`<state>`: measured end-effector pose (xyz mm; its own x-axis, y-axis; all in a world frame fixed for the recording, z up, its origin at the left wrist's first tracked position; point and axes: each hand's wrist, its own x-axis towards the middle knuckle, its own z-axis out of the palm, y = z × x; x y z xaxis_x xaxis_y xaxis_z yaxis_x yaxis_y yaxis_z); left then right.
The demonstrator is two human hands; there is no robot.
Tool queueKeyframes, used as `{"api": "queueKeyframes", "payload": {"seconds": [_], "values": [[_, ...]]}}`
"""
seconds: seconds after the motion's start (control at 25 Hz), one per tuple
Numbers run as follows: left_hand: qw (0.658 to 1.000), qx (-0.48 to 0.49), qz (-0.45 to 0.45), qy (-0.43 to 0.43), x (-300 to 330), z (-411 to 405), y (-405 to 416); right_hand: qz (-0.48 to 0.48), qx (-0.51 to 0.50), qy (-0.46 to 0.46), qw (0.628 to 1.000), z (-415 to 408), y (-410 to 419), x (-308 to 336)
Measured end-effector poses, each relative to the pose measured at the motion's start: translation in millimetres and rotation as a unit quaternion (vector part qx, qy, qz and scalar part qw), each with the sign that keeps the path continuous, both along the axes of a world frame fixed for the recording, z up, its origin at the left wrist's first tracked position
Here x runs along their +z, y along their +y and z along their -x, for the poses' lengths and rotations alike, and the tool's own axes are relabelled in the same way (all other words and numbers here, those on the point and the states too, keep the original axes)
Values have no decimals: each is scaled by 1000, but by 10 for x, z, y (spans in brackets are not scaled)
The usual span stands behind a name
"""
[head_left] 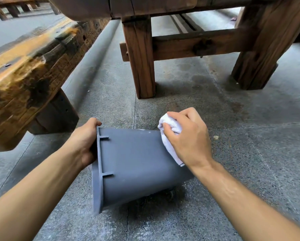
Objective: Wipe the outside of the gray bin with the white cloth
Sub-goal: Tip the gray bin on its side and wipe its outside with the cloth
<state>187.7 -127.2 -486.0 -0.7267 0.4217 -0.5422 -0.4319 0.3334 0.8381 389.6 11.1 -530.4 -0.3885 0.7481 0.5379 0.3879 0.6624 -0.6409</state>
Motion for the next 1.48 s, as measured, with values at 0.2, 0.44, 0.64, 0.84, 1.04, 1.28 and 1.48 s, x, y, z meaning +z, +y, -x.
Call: {"api": "queueKeyframes", "payload": {"seconds": [0.2, 0.44, 0.64, 0.84, 1.04, 1.28, 1.48], "values": [[994, -41, -51, 87, 48, -111, 102, -59, 34, 57, 996, 163, -242, 176], [988, -121, -60, 79, -156, -218, 23, -82, 85, 42, 992, 429, -560, 177], [985, -138, -41, 92, -224, -193, -23, -64, 102, -14, 993, 529, -663, 34], [990, -111, -31, 79, -278, -123, -12, -56, 66, -86, 992, 541, -499, -70], [994, -85, -24, 70, -287, -47, -31, -22, 30, -116, 993, 462, -197, -215], [995, -66, -13, 80, -286, -51, -51, 6, -26, -128, 991, 140, 103, -469], [992, -70, -9, 100, -284, -107, -26, 24, -73, -130, 989, -91, 297, -654]]}}
